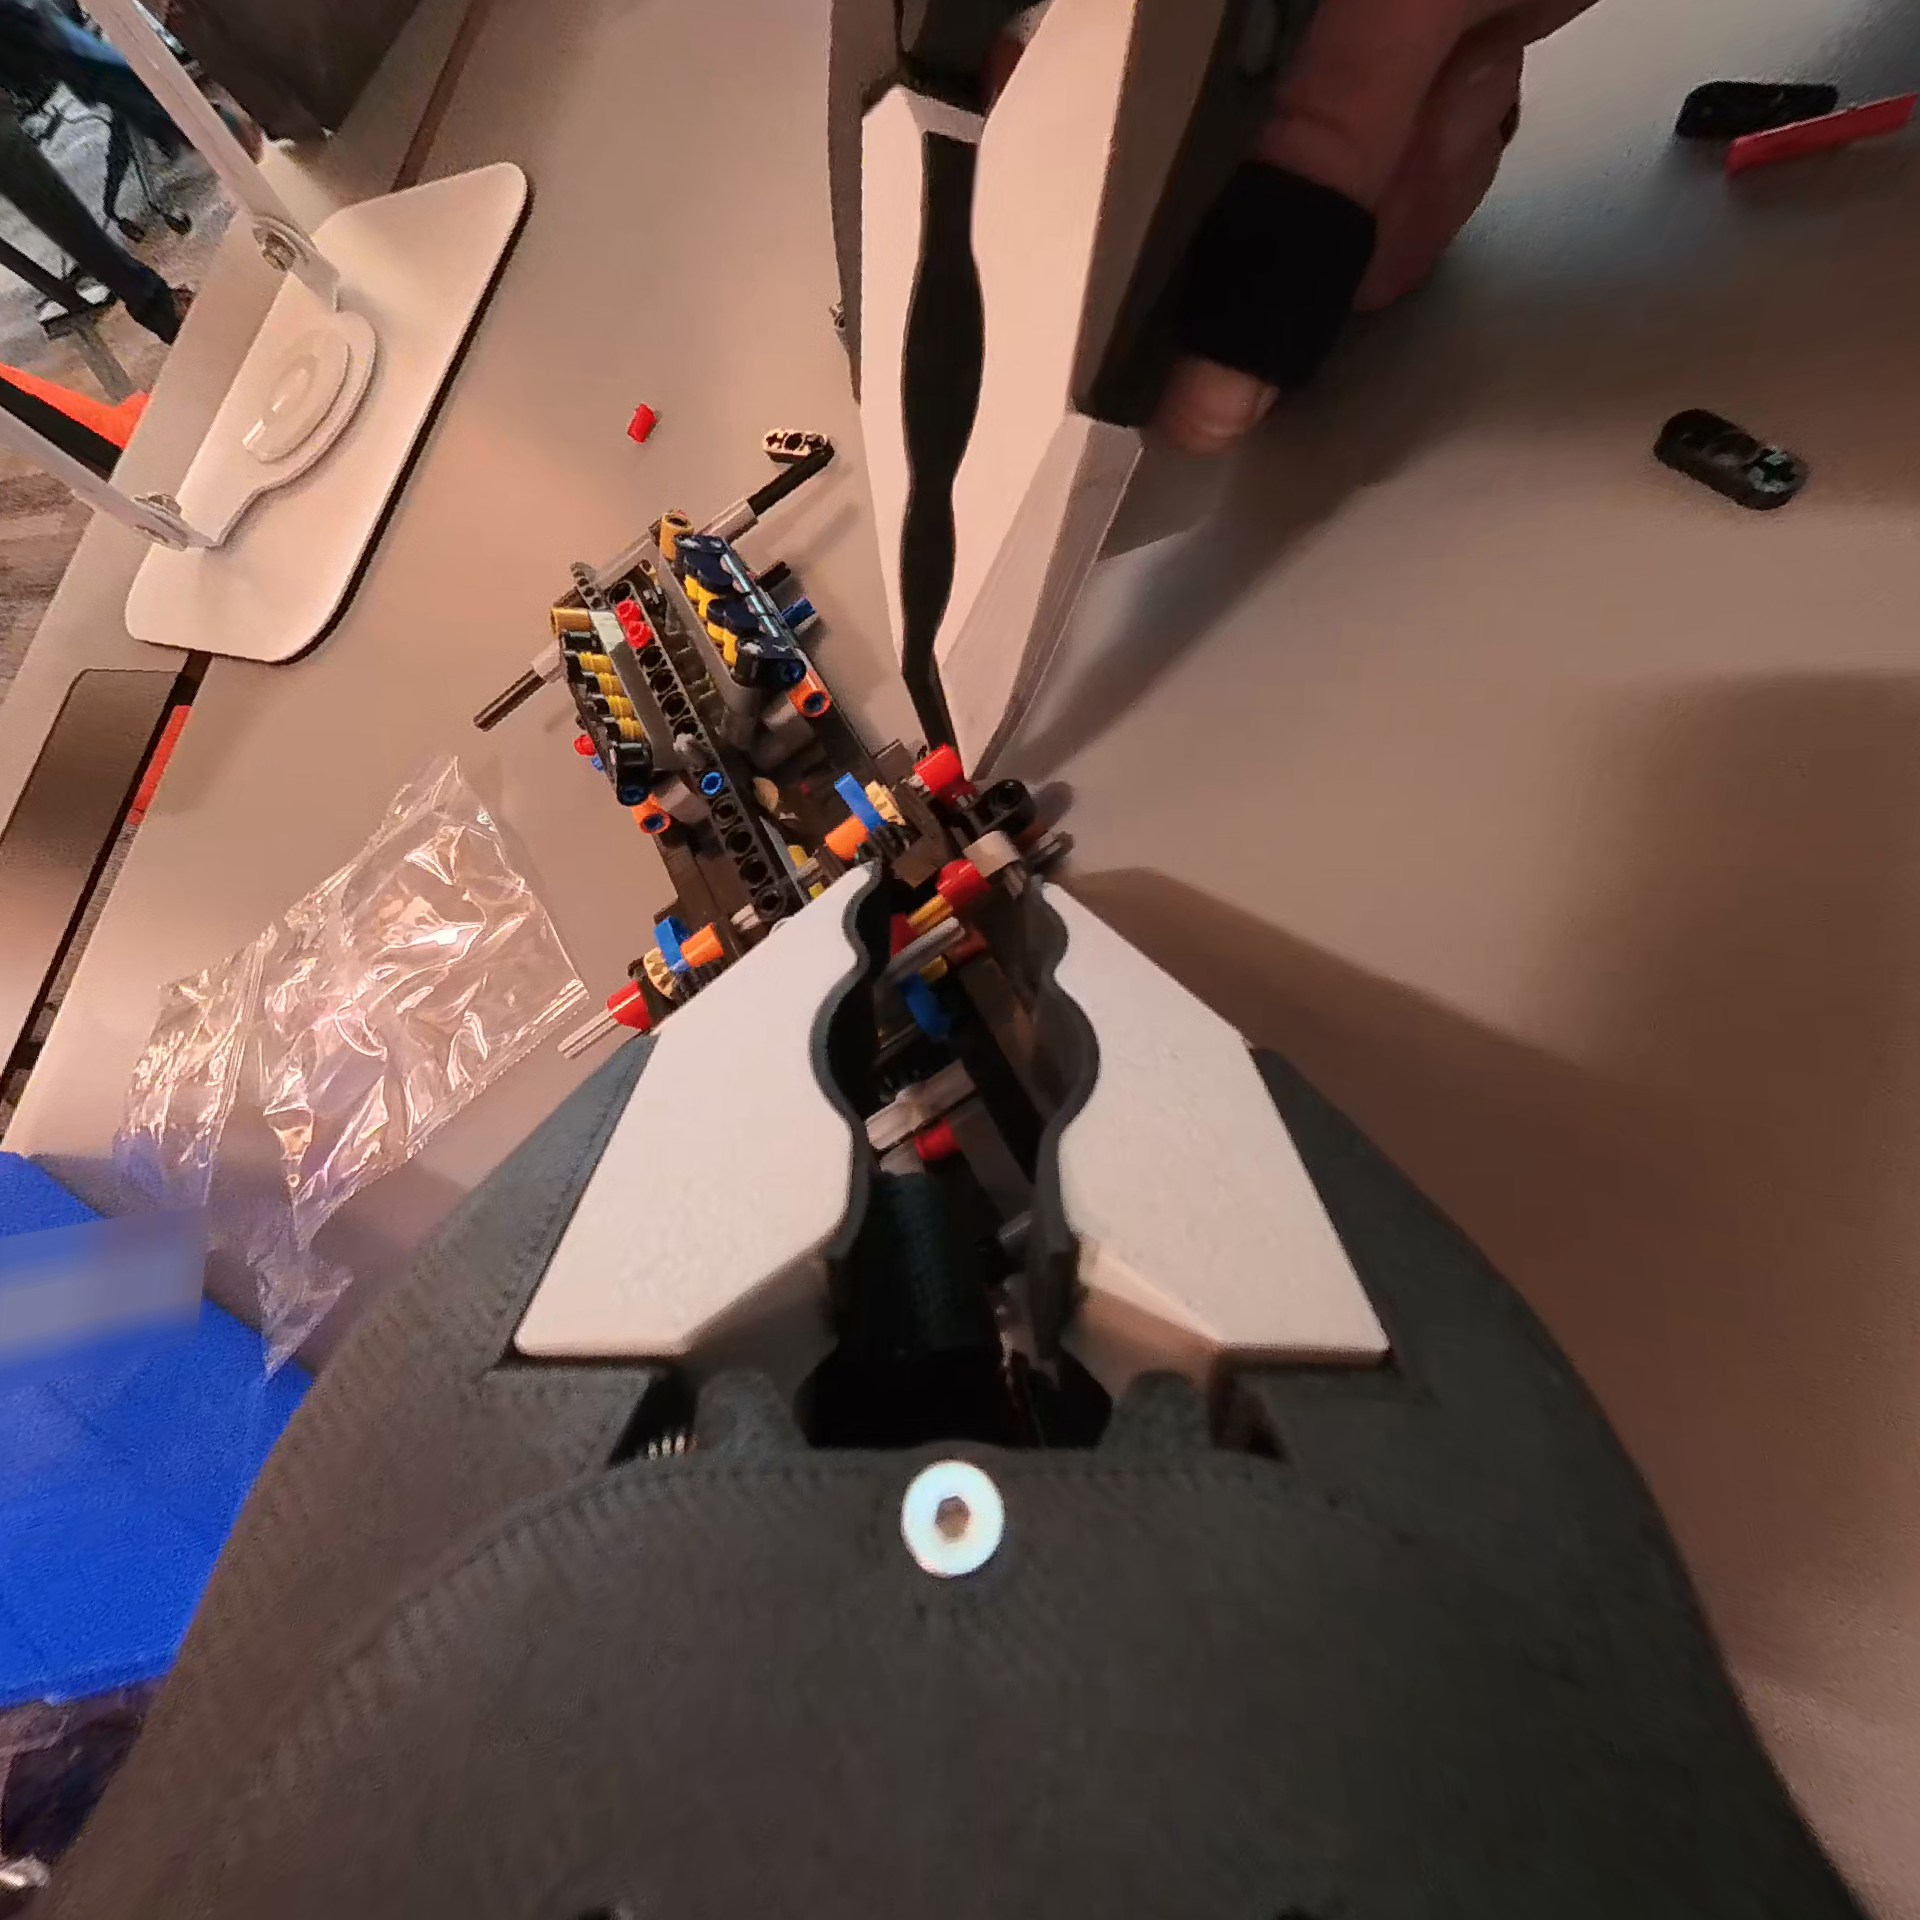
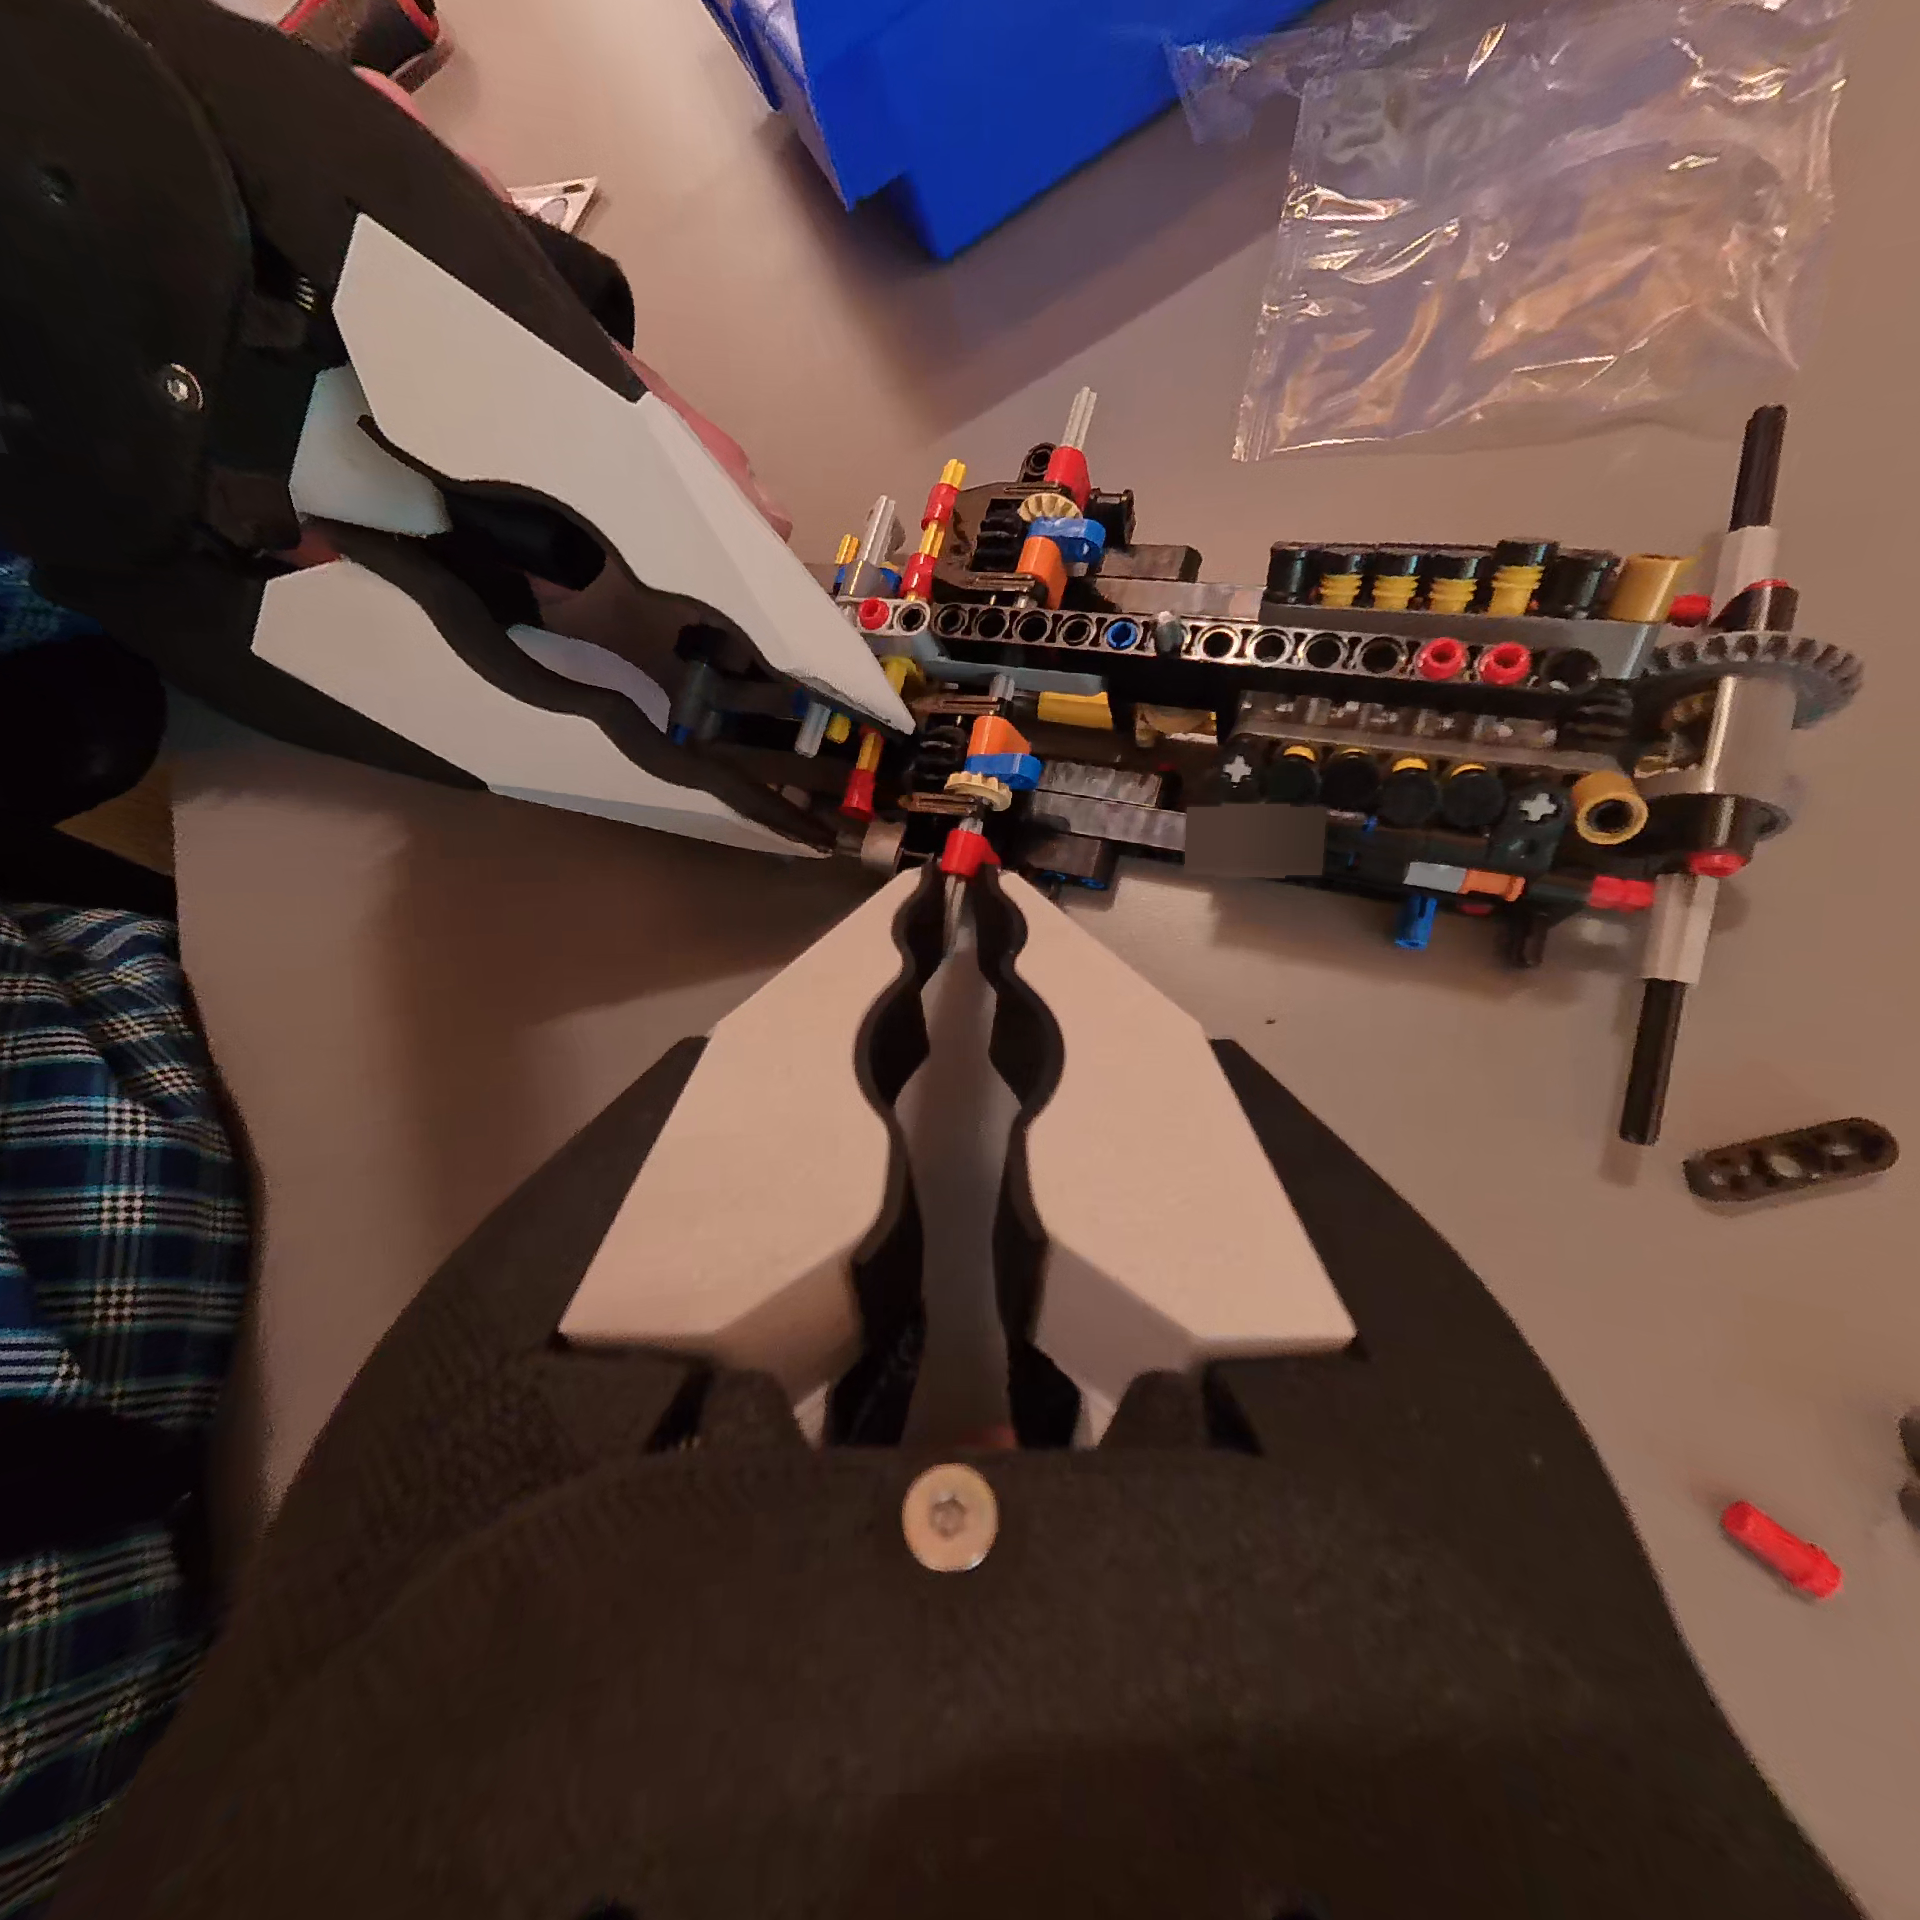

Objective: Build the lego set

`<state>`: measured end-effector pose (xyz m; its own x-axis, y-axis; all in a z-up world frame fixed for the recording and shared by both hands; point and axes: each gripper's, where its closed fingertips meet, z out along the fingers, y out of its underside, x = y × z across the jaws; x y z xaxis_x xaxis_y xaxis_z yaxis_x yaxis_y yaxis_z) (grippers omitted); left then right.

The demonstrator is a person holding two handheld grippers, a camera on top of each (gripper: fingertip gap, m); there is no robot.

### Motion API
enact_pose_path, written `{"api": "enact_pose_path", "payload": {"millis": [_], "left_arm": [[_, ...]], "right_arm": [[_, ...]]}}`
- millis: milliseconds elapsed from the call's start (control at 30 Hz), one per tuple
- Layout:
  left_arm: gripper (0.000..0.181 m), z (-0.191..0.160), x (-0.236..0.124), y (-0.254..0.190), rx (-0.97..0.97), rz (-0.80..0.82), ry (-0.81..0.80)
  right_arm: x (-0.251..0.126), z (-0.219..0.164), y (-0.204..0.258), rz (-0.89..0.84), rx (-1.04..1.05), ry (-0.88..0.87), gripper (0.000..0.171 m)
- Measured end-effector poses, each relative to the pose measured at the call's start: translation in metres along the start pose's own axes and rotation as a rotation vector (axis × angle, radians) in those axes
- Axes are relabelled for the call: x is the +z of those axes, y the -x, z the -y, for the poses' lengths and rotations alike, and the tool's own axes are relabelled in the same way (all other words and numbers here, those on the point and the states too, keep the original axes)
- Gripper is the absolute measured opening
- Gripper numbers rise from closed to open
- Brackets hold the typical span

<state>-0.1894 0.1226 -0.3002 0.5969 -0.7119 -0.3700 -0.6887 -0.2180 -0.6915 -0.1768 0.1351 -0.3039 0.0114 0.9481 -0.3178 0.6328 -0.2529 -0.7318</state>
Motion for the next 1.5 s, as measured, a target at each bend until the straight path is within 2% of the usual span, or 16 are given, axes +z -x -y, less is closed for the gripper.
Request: {"api": "enact_pose_path", "payload": {"millis": [67,100,200,267,433,633,667,900,1000,1133,1233,1300,1400,1500], "left_arm": [[0.016,0.004,0.001,-0.001,-0.020,-0.001,-0.021],[0.000,0.010,0.004,0.002,0.008,0.037,-0.061],[0.003,0.003,0.003,0.007,-0.012,0.051,-0.058],[0.012,0.004,0.003,0.003,0.000,0.054,-0.049],[0.030,0.006,-0.013,0.010,-0.111,0.049,-0.075],[0.032,-0.008,-0.022,0.003,-0.078,0.155,0.017],[0.036,-0.010,-0.019,0.002,-0.069,0.165,0.025],[0.033,-0.010,-0.014,0.005,-0.075,0.188,0.021],[0.032,-0.010,-0.017,0.005,-0.101,0.206,0.006],[0.039,-0.009,-0.028,0.004,-0.201,0.248,-0.007],[0.034,-0.007,-0.038,-0.002,-0.278,0.275,-0.026],[0.023,-0.003,-0.036,-0.015,-0.369,0.233,-0.025],[0.006,-0.006,-0.028,-0.023,-0.459,0.248,0.034],[0.000,-0.011,-0.022,-0.018,-0.483,0.289,0.082]], "right_arm": [[0.002,-0.001,0.005,0.043,0.022,0.008,0.004],[0.005,-0.003,0.016,0.103,0.025,0.030,0.005],[0.009,0.001,0.015,0.073,0.019,0.011,0.005],[0.008,0.002,0.013,0.074,0.023,0.002,0.004],[0.003,0.004,0.010,0.035,0.019,-0.029,0.004],[0.003,0.002,0.011,0.044,0.001,-0.018,0.004],[0.003,0.002,0.012,0.049,0.004,-0.016,0.004],[0.004,0.001,0.012,0.044,-0.002,-0.017,0.004],[0.004,0.002,0.012,0.041,-0.009,-0.015,0.004],[0.004,0.002,0.012,0.026,-0.016,-0.021,0.004],[0.003,0.003,0.012,0.009,-0.024,-0.031,0.004],[0.003,0.001,0.013,-0.002,-0.036,-0.029,0.005],[0.002,0.000,0.014,-0.005,-0.043,-0.029,0.005],[0.002,0.000,0.016,-0.010,-0.053,-0.030,0.005]]}}
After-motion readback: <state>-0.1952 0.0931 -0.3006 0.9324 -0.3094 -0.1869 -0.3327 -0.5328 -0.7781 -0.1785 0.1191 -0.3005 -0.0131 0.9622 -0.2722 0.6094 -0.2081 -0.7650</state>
